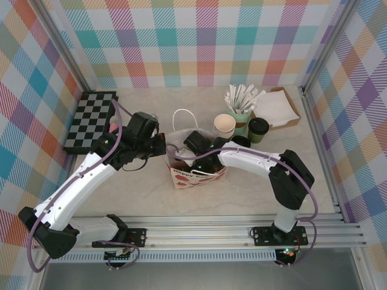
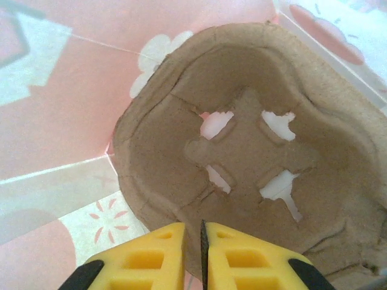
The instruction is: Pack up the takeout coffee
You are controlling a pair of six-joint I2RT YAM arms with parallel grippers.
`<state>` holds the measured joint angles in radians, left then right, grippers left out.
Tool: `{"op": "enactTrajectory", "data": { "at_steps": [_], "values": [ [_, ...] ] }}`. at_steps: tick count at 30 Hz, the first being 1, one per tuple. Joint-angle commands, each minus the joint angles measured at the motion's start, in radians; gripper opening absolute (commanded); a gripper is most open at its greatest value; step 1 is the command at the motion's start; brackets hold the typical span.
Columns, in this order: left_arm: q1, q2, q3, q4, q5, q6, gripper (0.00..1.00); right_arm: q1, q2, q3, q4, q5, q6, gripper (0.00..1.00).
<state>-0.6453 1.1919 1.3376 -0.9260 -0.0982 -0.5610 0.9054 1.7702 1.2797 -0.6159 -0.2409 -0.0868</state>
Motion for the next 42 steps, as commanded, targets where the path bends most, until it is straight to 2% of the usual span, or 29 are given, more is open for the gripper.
{"op": "enactTrajectory", "data": {
  "at_steps": [1,6,13,15,19,21,25,34,40,41,42],
  "values": [
    [0.004,0.002,0.003,-0.022,-0.040,-0.013,0.00,0.009,-0.029,-0.042,0.039,-0.057,-0.070,0.14],
    [0.004,0.004,0.000,-0.016,-0.039,-0.016,0.00,0.012,-0.004,-0.081,0.073,0.020,-0.094,0.11],
    [0.004,0.017,-0.005,-0.011,-0.036,-0.020,0.00,0.016,0.063,-0.046,0.038,0.199,-0.062,0.11],
    [0.004,0.018,-0.005,-0.013,-0.035,-0.018,0.00,0.017,0.040,-0.043,0.042,0.193,-0.062,0.14],
    [0.004,0.018,-0.005,-0.027,-0.050,-0.016,0.00,0.020,-0.017,-0.040,0.043,0.073,-0.095,0.21],
    [0.004,0.015,-0.005,-0.031,-0.056,-0.016,0.00,0.021,-0.038,-0.048,0.057,0.055,-0.092,0.23],
    [0.004,0.013,-0.014,-0.030,-0.060,-0.018,0.00,0.021,-0.078,-0.065,0.105,0.060,-0.074,0.30],
    [0.005,0.007,-0.018,-0.030,-0.061,-0.019,0.00,0.019,-0.127,-0.056,0.138,0.113,-0.034,0.57],
    [0.004,-0.004,-0.024,-0.021,-0.037,-0.006,0.00,0.012,-0.135,-0.002,0.111,0.126,0.027,0.66],
    [0.004,-0.003,-0.025,-0.015,-0.028,-0.002,0.00,0.012,-0.138,0.008,0.101,0.123,0.038,0.72],
    [0.004,-0.004,-0.027,-0.012,-0.020,0.001,0.00,0.012,-0.138,0.015,0.095,0.118,0.045,0.75]
  ]
}}
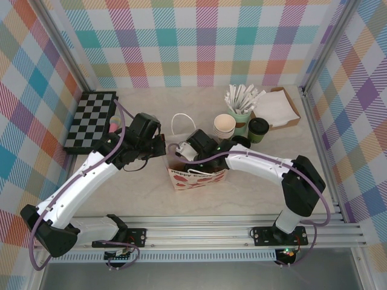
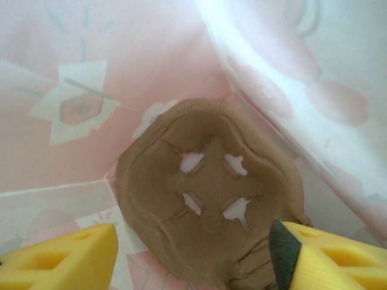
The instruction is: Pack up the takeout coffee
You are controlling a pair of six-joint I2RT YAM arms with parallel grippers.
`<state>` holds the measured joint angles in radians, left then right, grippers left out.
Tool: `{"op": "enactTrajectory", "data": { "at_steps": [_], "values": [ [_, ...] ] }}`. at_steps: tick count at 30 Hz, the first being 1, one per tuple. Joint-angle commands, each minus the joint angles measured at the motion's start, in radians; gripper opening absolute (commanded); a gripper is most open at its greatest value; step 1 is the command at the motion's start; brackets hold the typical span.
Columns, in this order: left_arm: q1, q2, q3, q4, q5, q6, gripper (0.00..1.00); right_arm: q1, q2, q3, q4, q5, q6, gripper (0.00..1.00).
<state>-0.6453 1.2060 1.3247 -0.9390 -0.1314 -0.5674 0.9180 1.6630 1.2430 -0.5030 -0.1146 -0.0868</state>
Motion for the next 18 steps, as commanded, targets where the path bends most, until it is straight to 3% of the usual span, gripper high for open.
{"op": "enactTrajectory", "data": {
  "at_steps": [1,7,15,18],
  "values": [
    [0.004,-0.018,-0.015,0.005,0.018,0.009,0.00,-0.001,-0.034,0.058,-0.025,-0.010,0.055,0.77],
    [0.004,-0.007,-0.011,-0.013,0.007,0.015,0.00,-0.001,-0.073,0.062,-0.033,-0.046,0.063,0.77],
    [0.005,0.001,0.006,-0.032,-0.012,0.005,0.00,-0.018,-0.114,0.052,-0.064,-0.094,-0.071,0.75],
    [0.004,0.003,0.012,-0.032,-0.007,0.002,0.00,-0.019,-0.091,0.072,-0.143,-0.135,-0.147,0.68]
  ]
}}
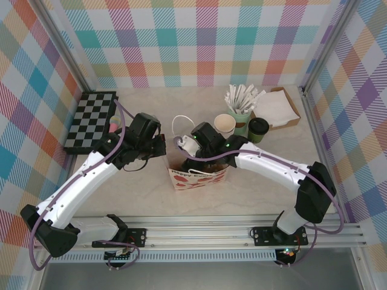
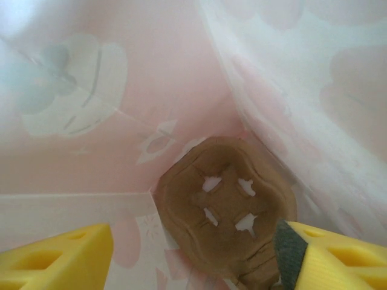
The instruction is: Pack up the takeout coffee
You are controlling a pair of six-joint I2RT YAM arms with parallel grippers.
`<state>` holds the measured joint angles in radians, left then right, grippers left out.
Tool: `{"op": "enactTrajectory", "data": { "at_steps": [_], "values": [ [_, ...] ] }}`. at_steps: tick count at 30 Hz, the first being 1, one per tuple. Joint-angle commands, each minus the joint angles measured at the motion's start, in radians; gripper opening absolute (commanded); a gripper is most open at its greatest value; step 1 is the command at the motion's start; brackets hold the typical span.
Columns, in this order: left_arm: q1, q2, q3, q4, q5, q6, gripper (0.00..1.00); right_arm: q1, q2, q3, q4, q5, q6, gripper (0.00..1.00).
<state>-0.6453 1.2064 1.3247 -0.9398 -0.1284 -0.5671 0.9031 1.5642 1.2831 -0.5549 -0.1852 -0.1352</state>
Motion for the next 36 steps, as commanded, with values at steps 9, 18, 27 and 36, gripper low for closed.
{"op": "enactTrajectory", "data": {
  "at_steps": [9,18,27,36],
  "values": [
    [0.005,0.011,0.005,-0.007,0.000,-0.017,0.00,-0.003,0.119,0.103,-0.204,-0.057,-0.238,0.25],
    [0.004,-0.002,0.018,-0.024,-0.008,-0.010,0.00,-0.003,0.201,0.102,-0.237,-0.013,-0.322,0.00],
    [0.004,-0.006,0.005,-0.014,0.017,-0.012,0.00,-0.003,0.290,0.097,-0.229,0.071,-0.346,0.00],
    [0.004,0.006,0.002,-0.013,0.028,-0.004,0.00,-0.003,0.355,0.097,-0.208,0.155,-0.362,0.00]
  ]
}}
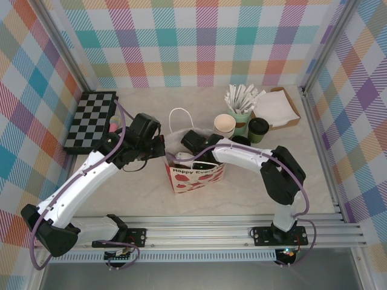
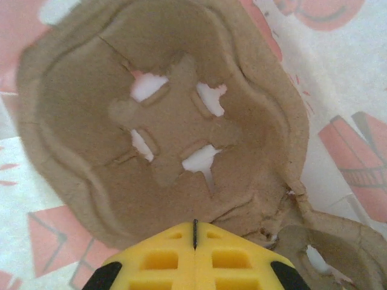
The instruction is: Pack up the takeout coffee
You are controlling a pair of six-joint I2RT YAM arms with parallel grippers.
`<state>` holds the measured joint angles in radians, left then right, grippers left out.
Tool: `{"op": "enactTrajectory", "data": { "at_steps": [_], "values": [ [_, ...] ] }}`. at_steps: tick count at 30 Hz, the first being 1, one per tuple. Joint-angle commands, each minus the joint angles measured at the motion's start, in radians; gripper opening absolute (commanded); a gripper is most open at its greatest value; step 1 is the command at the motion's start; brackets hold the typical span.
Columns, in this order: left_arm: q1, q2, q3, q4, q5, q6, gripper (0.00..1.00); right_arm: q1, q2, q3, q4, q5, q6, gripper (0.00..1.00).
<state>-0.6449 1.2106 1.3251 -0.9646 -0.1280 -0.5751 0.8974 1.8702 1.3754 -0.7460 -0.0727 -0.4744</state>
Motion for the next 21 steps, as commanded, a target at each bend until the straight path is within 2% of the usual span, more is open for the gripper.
{"op": "enactTrajectory", "data": {
  "at_steps": [1,4,8,11,21],
  "values": [
    [0.004,0.002,0.002,0.012,0.029,0.004,0.00,0.002,0.052,0.007,-0.014,0.050,-0.020,0.00],
    [0.004,0.004,0.002,0.010,0.029,0.006,0.00,0.002,0.052,0.010,-0.002,0.071,-0.011,0.00],
    [0.004,0.005,0.004,0.007,0.025,0.007,0.00,0.003,0.021,0.024,-0.030,-0.050,-0.022,0.00],
    [0.004,0.003,0.004,0.005,0.022,0.006,0.00,0.003,0.004,0.024,-0.042,-0.076,-0.025,0.00],
    [0.004,0.007,0.002,0.006,0.028,0.008,0.00,0.003,0.072,0.040,-0.043,0.028,-0.020,0.00]
  ]
}}
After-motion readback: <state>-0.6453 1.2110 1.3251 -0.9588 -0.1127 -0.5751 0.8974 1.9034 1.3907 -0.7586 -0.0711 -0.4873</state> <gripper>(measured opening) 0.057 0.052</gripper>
